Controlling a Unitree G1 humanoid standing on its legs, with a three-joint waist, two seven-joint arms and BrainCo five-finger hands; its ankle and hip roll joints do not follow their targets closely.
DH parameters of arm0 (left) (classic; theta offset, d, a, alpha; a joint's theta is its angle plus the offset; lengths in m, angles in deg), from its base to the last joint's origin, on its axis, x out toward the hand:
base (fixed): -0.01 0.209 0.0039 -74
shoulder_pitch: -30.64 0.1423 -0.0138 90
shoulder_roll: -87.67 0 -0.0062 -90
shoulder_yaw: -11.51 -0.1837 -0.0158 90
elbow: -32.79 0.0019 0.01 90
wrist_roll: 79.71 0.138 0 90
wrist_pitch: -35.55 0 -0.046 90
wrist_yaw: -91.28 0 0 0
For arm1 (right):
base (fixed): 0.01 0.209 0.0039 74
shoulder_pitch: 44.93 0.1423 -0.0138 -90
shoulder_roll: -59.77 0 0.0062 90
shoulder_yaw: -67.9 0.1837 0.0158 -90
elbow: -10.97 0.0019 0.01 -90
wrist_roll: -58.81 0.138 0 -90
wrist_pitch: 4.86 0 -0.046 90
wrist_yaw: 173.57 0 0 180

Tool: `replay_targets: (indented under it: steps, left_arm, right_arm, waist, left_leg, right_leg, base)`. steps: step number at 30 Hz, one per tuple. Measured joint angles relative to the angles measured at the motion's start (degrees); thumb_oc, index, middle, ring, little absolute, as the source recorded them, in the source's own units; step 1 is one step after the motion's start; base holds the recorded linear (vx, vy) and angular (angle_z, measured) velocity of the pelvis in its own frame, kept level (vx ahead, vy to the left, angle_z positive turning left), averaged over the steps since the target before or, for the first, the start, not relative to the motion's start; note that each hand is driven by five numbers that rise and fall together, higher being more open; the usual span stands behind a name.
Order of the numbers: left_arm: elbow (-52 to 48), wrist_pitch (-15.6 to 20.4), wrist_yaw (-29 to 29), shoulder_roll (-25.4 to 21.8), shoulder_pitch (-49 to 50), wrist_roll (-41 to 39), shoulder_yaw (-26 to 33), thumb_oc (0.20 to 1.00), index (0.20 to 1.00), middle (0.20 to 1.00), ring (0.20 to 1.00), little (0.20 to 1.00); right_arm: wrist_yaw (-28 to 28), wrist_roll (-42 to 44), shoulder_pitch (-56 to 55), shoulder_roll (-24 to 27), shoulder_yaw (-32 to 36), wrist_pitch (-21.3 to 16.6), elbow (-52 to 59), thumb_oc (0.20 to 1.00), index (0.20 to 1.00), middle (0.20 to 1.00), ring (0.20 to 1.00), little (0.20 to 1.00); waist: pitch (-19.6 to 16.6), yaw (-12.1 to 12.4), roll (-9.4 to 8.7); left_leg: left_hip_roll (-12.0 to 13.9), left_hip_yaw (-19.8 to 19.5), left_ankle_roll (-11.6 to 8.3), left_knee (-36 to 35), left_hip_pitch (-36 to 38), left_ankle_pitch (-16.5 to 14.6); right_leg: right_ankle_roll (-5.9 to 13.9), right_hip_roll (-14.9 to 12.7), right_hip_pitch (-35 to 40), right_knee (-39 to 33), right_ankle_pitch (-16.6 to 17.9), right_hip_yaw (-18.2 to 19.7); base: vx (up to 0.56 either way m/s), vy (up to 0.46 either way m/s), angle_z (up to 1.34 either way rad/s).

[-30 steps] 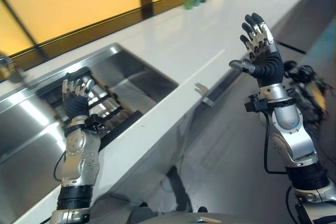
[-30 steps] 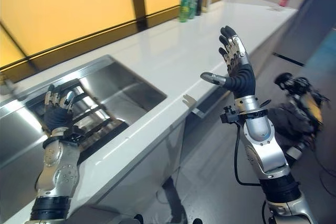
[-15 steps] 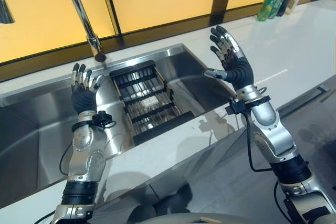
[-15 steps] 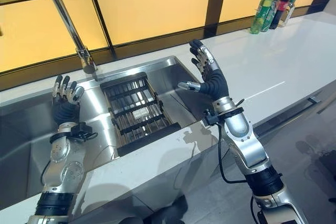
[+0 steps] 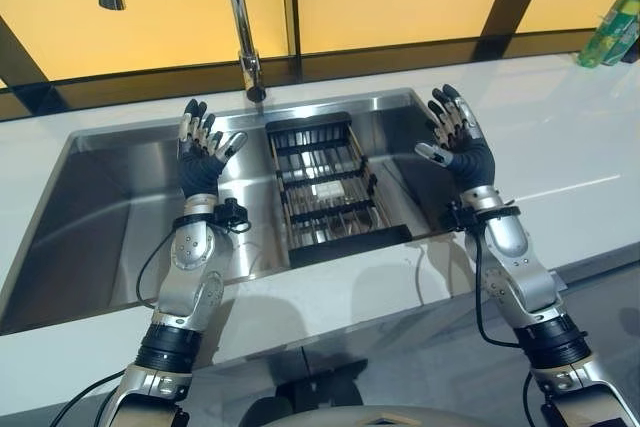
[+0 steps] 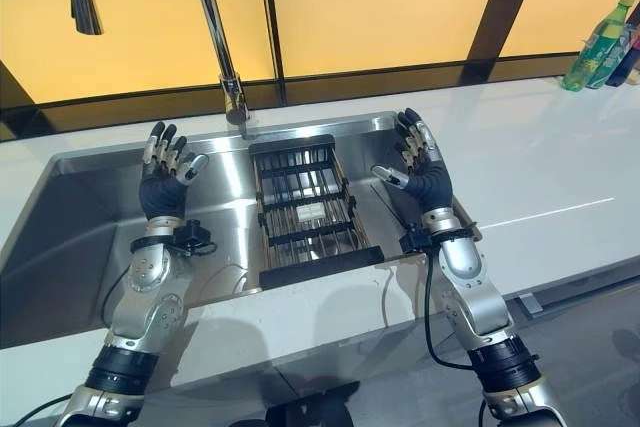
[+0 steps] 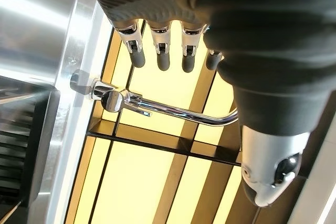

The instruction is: Pick up plates and place into dishwasher.

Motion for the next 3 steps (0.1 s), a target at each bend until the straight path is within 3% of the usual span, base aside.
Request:
replay_targets:
  steps: [1,3]
  left_arm:
    - [-0.07,-0.06,0.16,-0.29,-0.29,-0.02,0.19,1.000,1.000,1.000,1.000,1.000]
    - [-0.25,-0.59,0.16,-0.30,0.00,-0.04,0.04,1.000,1.000,1.000,1.000,1.000]
  right_arm:
    - [-0.19,0.03,0.51,-0.13,-0.18,0.02,0.09,1.000,1.000,1.000,1.000,1.000]
    - [-0.06,0.10,0.48,-0.08,-0.16,0.42,-0.23,1.000,1.000,1.000,1.000,1.000]
  waist:
    - [-0.43,0.09,-0.73]
    - [-0.58,-0.17,-0.36]
  left_leg:
    - [-0.62,-0.23,-0.57,-0.70,-0.10,0.37]
    - [-0.20,-0.90,-0.88,-3.19,1.03,1.03]
  right_leg:
    - [0.24,-0.34,0.07,-4.46,4.15,0.50]
    - [-0.23,0.12,2.25,-8.01,7.00,-0.03]
  base:
    - [0.01,-0.070,0.23]
    - [0.01,-0.068,0.23]
